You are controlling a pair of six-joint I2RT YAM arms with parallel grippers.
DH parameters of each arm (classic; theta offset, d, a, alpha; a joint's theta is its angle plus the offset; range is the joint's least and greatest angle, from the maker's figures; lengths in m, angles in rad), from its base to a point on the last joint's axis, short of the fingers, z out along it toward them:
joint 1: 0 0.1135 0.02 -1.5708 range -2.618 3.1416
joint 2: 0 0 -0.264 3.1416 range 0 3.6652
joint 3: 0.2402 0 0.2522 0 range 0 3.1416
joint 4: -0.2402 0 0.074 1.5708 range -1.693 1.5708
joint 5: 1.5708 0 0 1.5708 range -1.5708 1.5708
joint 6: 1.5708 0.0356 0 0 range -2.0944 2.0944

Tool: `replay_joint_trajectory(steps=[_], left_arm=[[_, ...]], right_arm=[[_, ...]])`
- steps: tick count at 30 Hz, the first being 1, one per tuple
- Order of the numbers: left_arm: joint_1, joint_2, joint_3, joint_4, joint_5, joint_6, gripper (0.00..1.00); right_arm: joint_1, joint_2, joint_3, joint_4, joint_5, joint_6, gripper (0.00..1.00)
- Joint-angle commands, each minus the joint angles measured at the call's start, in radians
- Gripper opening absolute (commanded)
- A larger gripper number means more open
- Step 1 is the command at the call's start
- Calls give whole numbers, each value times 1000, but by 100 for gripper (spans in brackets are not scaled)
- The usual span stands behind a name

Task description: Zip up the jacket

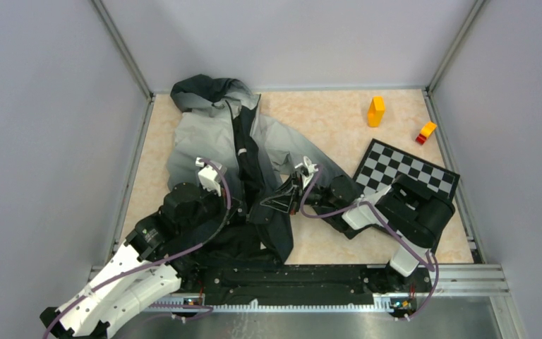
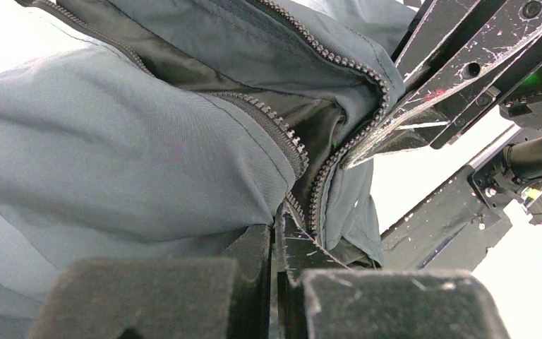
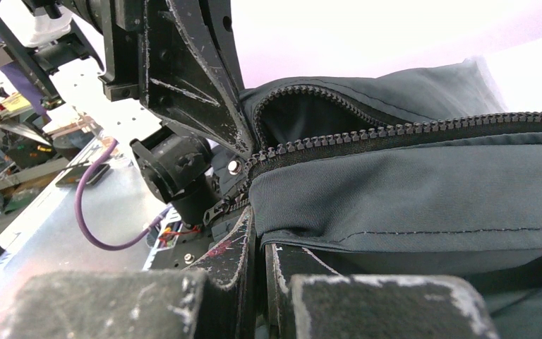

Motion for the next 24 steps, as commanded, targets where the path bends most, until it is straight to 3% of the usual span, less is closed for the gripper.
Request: replay_joint_trajectory(steps=[1,11,24], left_arm=[[2,2,4,45,15,1,0],[1,44,19,31,50,4,0],[2,-45,0,44,-68,-28,0]], right_arm=[[14,-40,-15,226,27,-31,0],[12,-47,-18,227,47,-31,0],[30,-24,4,229,-41,-39,0]])
